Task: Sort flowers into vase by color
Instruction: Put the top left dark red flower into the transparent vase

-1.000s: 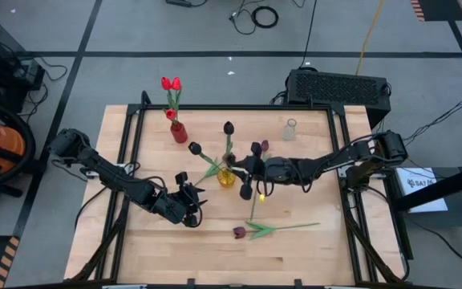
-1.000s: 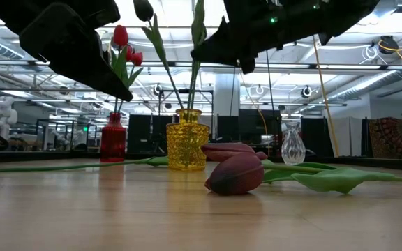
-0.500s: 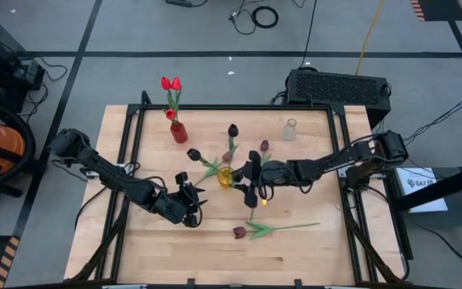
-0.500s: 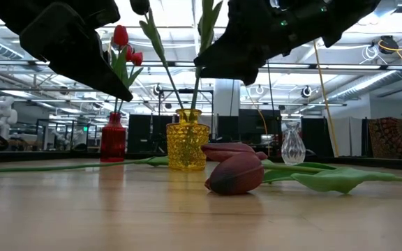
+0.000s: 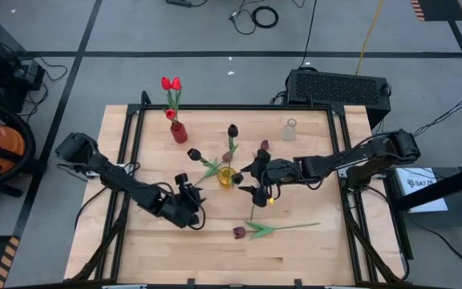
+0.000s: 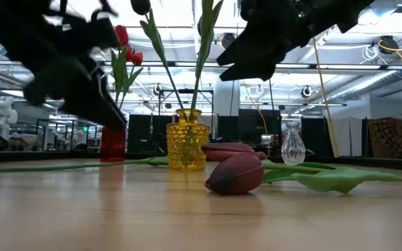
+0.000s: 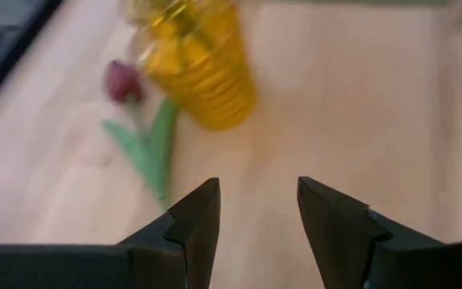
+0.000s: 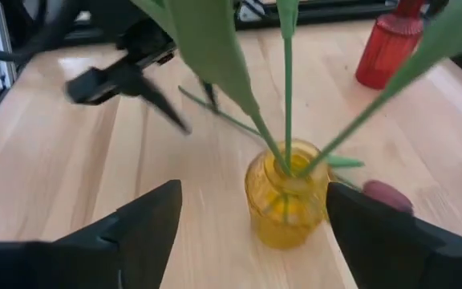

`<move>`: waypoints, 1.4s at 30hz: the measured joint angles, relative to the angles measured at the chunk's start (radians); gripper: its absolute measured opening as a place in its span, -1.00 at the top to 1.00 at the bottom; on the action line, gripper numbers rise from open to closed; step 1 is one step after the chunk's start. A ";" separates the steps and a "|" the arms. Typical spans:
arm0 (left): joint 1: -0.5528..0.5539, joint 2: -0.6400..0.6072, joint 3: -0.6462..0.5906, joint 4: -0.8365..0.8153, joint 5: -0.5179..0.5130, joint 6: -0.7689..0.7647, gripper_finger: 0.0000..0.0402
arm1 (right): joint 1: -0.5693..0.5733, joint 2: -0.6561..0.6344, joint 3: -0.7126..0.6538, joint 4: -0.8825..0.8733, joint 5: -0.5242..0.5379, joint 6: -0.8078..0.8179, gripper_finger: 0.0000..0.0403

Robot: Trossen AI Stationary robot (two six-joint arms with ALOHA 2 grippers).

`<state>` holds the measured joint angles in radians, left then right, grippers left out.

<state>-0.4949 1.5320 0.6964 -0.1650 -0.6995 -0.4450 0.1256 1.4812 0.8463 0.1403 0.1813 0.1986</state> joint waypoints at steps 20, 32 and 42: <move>0.197 0.105 -0.122 0.106 0.104 -0.177 0.14 | 0.036 -0.230 0.001 -0.423 0.054 0.044 -0.52; 0.217 0.108 -0.150 0.142 0.158 -0.145 0.84 | 0.047 -0.230 0.001 -0.401 0.053 0.030 -0.52; 0.214 0.053 -0.139 0.037 0.211 -0.164 0.94 | 0.047 -0.241 0.000 -0.406 0.053 0.019 -0.52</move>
<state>-0.2812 1.5854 0.5578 -0.1284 -0.4885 -0.6090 0.1722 1.2399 0.8467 -0.2657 0.2344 0.2174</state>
